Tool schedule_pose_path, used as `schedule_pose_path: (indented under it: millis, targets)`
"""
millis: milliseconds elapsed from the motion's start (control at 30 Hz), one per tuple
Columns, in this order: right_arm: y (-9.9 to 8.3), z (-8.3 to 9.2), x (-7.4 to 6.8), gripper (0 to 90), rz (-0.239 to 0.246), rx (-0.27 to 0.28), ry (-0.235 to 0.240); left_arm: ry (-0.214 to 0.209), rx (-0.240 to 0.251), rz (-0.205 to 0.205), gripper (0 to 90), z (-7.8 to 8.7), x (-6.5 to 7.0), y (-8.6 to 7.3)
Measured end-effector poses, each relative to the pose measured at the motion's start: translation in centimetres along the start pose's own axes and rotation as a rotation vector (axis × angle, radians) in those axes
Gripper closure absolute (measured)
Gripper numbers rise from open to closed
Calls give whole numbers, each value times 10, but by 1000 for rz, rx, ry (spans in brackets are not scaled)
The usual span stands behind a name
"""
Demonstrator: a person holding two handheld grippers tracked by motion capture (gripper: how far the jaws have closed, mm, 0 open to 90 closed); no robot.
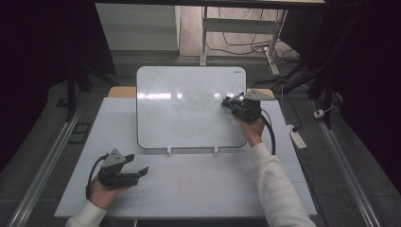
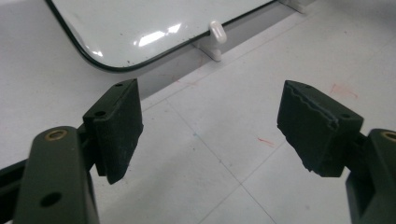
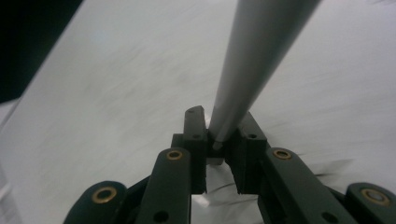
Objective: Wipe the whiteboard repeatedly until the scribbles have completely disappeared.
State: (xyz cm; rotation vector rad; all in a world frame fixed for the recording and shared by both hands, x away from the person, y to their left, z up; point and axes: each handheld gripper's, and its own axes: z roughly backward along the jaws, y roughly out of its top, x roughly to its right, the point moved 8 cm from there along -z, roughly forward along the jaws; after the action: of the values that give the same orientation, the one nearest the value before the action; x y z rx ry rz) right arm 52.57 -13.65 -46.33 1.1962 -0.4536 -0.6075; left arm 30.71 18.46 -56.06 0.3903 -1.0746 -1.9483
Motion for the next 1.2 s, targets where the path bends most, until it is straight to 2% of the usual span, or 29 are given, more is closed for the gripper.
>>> schedule_pose_path:
  millis: [67,100,167,200,233,300,367,400,467,500,533,567,633,667,700,733,800,833,867,900,933,1000,1033,1067,1100,1167,1200]
  targets:
    - [-5,1,-5,778,66,-36,-1,-1,-6,2,236,-1,-1,-1]
    - [-3,3,-1,779,49,-28,-12,-2,-8,2,236,-2,-1,-1]
    - [2,11,15,778,-13,18,-70,-2,-5,-5,235,-1,1,0]
    - [1,12,18,778,-49,28,-65,-2,-3,-8,235,0,2,0]
    - [-1,12,16,778,-60,32,-58,-3,0,-8,235,0,2,0]
    - [-9,8,0,778,-21,-5,-3,-3,0,-5,235,0,1,0]
    - [-13,8,-5,778,16,-17,4,-1,-6,1,235,-2,0,0]
    - [-12,9,0,778,9,-16,3,-3,-8,1,235,-2,0,0]
    - [-3,16,19,778,-23,30,-84,-2,-8,-6,235,-2,2,0]
    - [1,19,26,779,-50,50,-108,-2,-6,-8,235,-2,3,0]
    - [2,19,28,778,-77,62,-103,-1,-4,-10,234,-1,3,0]
    - [0,18,24,779,-69,57,-101,0,-2,-9,235,-1,3,0]
    - [-8,11,6,779,-32,16,-30,1,-3,-4,235,-1,1,0]
    - [-12,9,-1,779,3,-1,-9,-1,-6,-2,235,-2,1,0]
    - [-12,10,-2,778,31,-12,-13,0,-9,-3,235,-3,1,0]
    - [-9,11,3,779,19,-11,-15,-1,-11,-2,235,-3,1,0]
    - [2,17,24,778,-39,47,-97,-2,-11,-6,234,-3,2,0]
    - [6,20,34,778,-75,71,-116,0,-8,-8,234,-2,3,0]
    - [7,21,39,778,-111,83,-114,-1,-4,-7,234,-1,3,0]
    - [7,20,39,778,-117,86,-111,2,-2,-7,234,-1,3,0]
    - [4,18,32,778,-92,69,-95,2,1,-6,235,0,2,1]
    - [-6,11,10,779,-31,16,-17,0,-2,0,235,-1,0,0]
    - [-8,10,5,779,13,2,-18,1,-6,1,235,-2,0,0]
    - [-8,11,6,778,24,-6,-25,-1,-10,2,235,-4,0,0]
    - [-4,13,12,778,0,10,-33,-2,-13,-1,235,-4,1,0]
    - [4,19,32,778,-69,66,-106,-2,-12,-9,234,-4,3,0]
    - [7,20,38,778,-102,82,-109,-2,-8,-11,234,-3,3,0]
